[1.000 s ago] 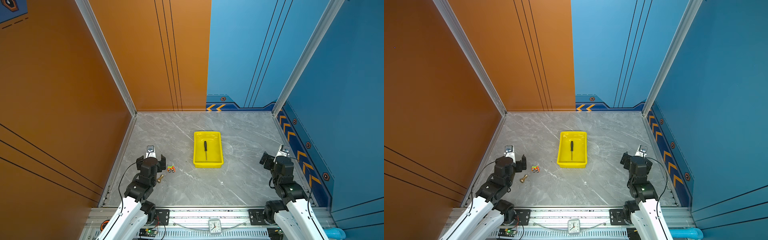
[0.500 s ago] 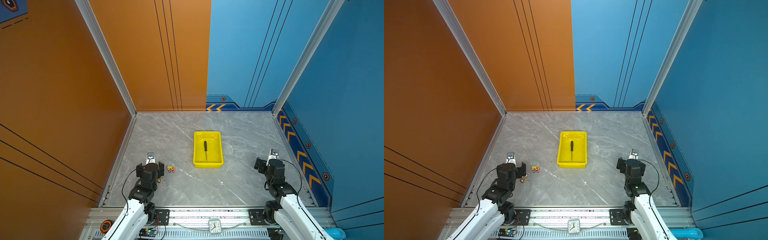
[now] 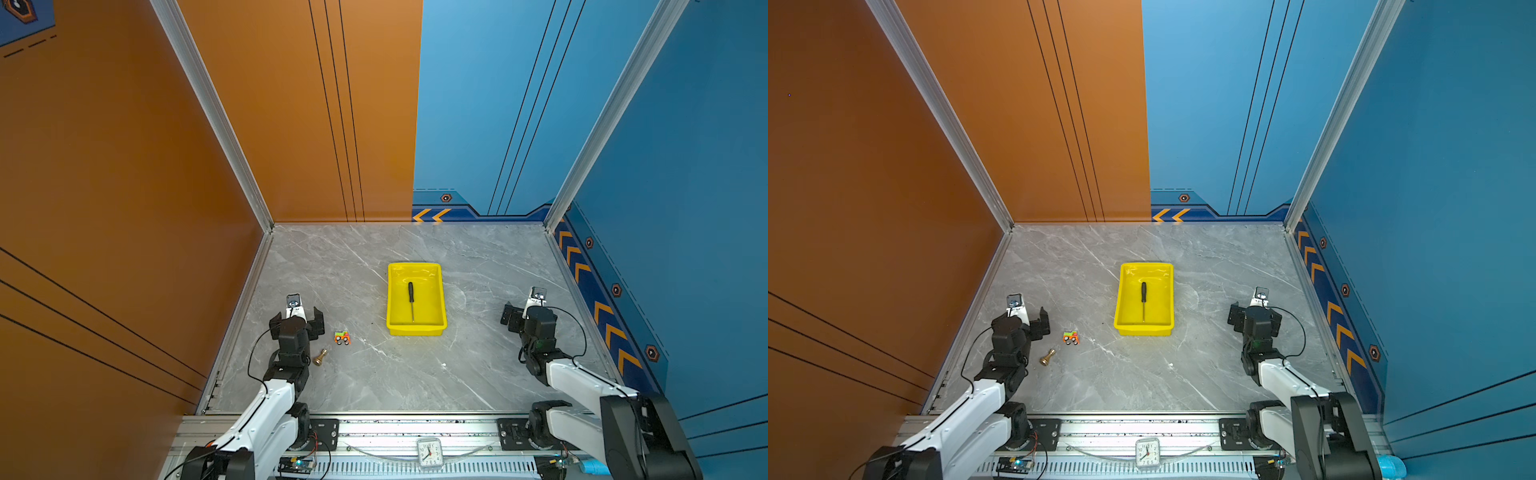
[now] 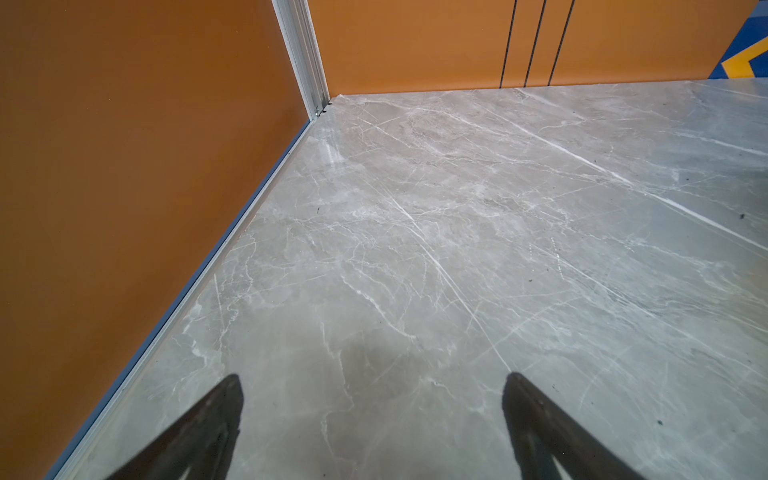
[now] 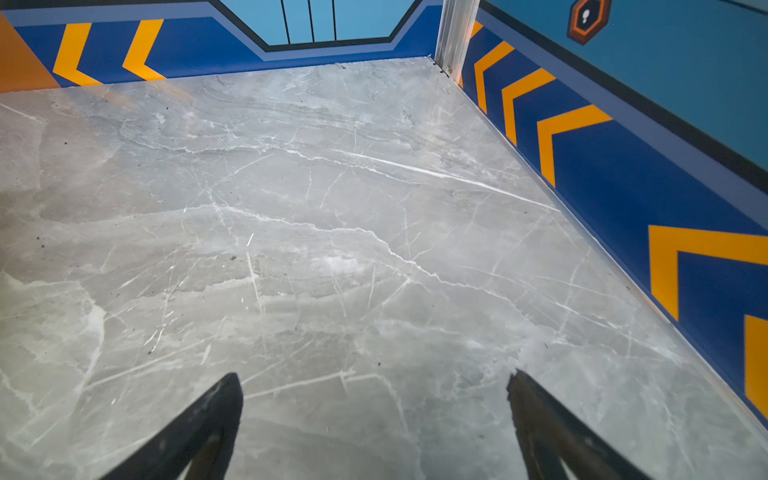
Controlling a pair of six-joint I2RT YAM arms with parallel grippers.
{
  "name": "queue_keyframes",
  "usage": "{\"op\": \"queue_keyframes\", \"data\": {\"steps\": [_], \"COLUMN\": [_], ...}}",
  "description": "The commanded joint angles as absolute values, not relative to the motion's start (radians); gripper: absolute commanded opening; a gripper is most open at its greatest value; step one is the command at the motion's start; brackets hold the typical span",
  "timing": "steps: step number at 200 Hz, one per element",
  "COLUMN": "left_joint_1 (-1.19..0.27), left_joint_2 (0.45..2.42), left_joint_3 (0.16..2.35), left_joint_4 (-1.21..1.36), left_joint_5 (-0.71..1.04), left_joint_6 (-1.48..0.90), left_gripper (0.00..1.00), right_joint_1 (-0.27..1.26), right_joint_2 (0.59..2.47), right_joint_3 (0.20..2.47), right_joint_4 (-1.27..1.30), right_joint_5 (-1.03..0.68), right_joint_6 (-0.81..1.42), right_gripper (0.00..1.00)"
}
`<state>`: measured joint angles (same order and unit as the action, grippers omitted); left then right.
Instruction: Put the screwdriver in the bin
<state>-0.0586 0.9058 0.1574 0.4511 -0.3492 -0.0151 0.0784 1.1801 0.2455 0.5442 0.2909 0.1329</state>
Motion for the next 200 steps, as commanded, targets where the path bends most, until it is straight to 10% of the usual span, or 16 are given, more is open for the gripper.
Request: {"op": "queue_keyframes", "data": {"steps": [1, 200], "left_joint_1": [-0.052, -0.038], "left_joint_2": [0.996, 1.56], "left_joint_3": [0.172, 0.324], "left_joint_4": [0.62, 1.028], "left_joint_5": [-0.284, -0.219], "left_joint_6": [-0.021, -0.005], "left_gripper": [0.98, 0.98], "right_joint_1": [0.071, 0.055], "right_joint_2": [1.26, 1.539], "right_joint_3": [0.304, 0.364], "right_joint_4": [0.708, 0.918], "right_joint_5": [0.285, 0.291], "right_joint_6": [0.119, 0.087], "right_gripper": [1.0, 1.0]}}
